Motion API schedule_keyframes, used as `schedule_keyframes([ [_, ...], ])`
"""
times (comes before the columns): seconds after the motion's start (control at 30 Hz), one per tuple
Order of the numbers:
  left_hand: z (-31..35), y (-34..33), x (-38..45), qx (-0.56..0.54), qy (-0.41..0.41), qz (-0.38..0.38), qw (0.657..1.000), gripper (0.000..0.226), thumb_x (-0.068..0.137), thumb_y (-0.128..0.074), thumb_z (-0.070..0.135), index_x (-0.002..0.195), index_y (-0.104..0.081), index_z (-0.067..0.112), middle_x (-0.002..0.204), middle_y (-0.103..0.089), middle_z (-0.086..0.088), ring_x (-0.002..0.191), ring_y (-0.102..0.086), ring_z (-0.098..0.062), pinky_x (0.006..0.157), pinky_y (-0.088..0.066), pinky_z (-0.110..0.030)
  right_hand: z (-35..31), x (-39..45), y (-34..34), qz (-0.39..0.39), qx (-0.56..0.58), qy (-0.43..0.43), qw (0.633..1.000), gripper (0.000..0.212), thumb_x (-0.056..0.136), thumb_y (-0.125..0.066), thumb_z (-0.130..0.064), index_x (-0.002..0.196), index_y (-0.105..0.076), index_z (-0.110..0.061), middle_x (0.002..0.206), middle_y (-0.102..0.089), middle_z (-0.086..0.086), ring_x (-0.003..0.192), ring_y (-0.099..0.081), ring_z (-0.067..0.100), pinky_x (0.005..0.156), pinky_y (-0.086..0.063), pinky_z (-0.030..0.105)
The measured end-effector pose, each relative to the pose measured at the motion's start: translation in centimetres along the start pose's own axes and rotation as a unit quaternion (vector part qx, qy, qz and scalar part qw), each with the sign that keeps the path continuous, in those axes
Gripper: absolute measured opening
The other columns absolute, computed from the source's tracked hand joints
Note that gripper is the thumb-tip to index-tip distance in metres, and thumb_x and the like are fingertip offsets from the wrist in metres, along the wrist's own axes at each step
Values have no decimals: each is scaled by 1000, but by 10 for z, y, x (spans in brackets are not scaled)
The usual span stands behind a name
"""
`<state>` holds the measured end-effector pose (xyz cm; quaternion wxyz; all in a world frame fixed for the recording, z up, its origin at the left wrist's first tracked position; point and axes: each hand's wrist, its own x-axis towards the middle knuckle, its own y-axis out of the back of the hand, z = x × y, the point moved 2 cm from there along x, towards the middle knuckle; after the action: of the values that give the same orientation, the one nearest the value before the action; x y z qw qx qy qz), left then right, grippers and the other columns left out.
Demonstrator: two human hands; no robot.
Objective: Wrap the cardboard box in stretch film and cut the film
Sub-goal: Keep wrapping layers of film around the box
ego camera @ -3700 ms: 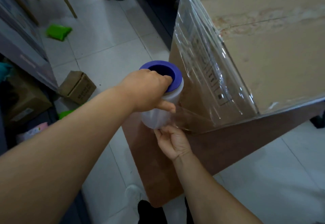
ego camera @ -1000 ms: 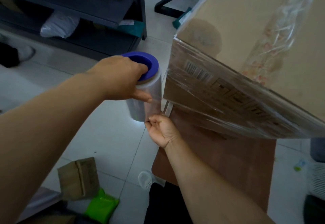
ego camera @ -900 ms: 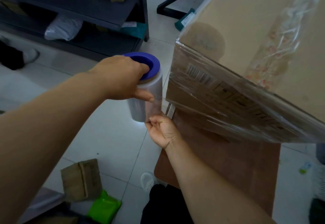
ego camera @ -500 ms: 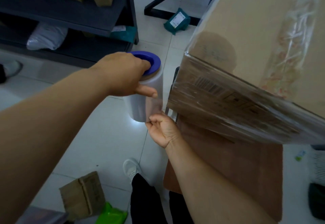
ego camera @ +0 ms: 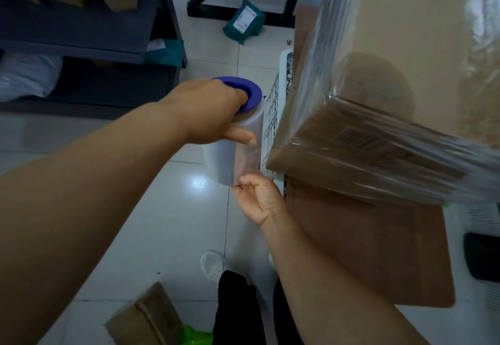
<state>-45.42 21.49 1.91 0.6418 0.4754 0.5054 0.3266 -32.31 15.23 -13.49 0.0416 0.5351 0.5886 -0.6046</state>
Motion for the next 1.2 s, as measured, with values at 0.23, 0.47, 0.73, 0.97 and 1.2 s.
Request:
schedule_keyframes([
  [0.23,-12,4,11,13,-22,27,999,59,72,-41,73,87,-43,16,64,-41,3,55,-40,-12,61,-41,-31,5,16,-9,-15,39,29,999,65,68,-40,18,126,-52,-7,122,-56,12,119,-48,25,117,-25,39],
  [0.47,-29,-3,15,-3,-36,27,999,63,68,-53,74,93,-43,16,66,-42,4,56,-40,-11,55,-34,-27,12,25,-17,35,73,48,996,48,80,-35,17,117,-57,-5,106,-66,10,102,-59,21,106,-35,31],
  [0.73,-53,-13,21,-33,-31,32,998,60,71,-63,65,99,-44,16,66,-39,8,60,-41,-13,61,-36,-29,20,41,-33,43,114,74,990,42,83,-36,13,114,-60,-3,109,-68,13,112,-58,26,111,-35,41],
  [0.97,-69,-7,39,-20,-64,34,997,62,70,-61,67,101,-46,16,67,-41,7,60,-43,-12,60,-38,-28,24,59,-47,53,129,85,987,46,82,-33,18,110,-61,-4,111,-65,12,113,-54,26,114,-31,38],
  [1.2,-87,-5,70,-18,-98,11,995,70,68,-59,70,109,-45,15,76,-49,4,68,-49,-14,62,-38,-26,16,83,-62,70,166,108,978,46,79,-34,18,96,-69,-5,102,-69,11,101,-61,23,100,-43,33],
])
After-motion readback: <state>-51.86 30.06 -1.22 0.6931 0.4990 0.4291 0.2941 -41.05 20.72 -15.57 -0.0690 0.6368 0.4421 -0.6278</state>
